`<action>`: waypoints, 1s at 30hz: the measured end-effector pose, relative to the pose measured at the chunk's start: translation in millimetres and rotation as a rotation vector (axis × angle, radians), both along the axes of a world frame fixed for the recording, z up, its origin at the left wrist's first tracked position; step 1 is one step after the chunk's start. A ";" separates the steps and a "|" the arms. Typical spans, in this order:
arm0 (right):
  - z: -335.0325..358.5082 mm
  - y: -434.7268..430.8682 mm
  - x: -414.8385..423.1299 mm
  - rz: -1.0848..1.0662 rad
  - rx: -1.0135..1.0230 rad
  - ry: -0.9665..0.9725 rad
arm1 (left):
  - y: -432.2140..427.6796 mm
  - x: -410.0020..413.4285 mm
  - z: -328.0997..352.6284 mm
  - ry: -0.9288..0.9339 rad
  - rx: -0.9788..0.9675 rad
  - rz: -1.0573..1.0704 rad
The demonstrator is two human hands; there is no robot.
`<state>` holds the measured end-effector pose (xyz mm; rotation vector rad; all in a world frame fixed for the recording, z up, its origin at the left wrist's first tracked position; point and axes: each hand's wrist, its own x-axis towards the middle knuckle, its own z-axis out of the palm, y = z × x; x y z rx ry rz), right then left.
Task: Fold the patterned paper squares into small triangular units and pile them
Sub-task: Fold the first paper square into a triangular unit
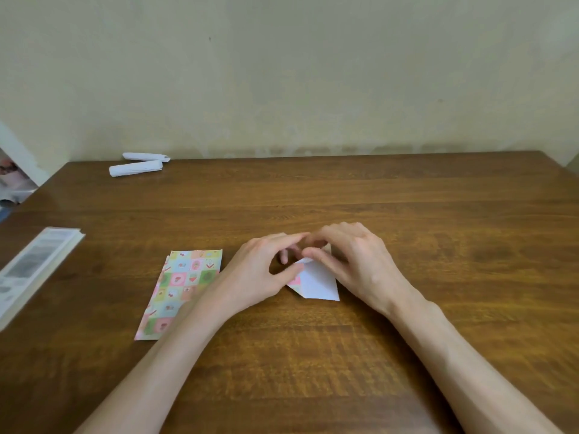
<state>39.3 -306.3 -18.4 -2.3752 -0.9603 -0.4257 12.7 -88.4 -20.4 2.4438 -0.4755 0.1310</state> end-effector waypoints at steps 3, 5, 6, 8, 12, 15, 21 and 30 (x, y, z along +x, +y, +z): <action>4.0 -2.2 -1.7 -0.028 0.167 0.111 | -1.0 -0.8 1.6 -0.026 -0.013 0.043; 6.4 -4.4 -2.1 -0.049 0.241 0.157 | -0.6 0.0 0.9 -0.050 0.000 0.087; 7.1 -5.5 -1.8 -0.053 0.251 0.160 | -0.5 0.1 0.5 -0.059 0.007 0.102; 8.1 -7.6 -1.1 -0.028 0.221 0.178 | 0.1 -1.0 0.0 -0.068 0.019 0.105; 3.7 -9.6 1.5 0.062 0.017 0.245 | 1.1 -2.5 2.3 -0.085 0.020 0.078; -0.1 -10.1 2.1 0.090 -0.045 0.307 | 0.8 -1.8 -1.3 -0.139 0.027 0.074; 5.2 -9.1 -2.9 0.085 -0.128 0.363 | 12.3 8.6 -9.9 -0.346 0.172 0.071; 5.6 -8.7 -4.9 0.089 -0.128 0.325 | 24.3 -1.2 11.6 0.027 0.059 -0.026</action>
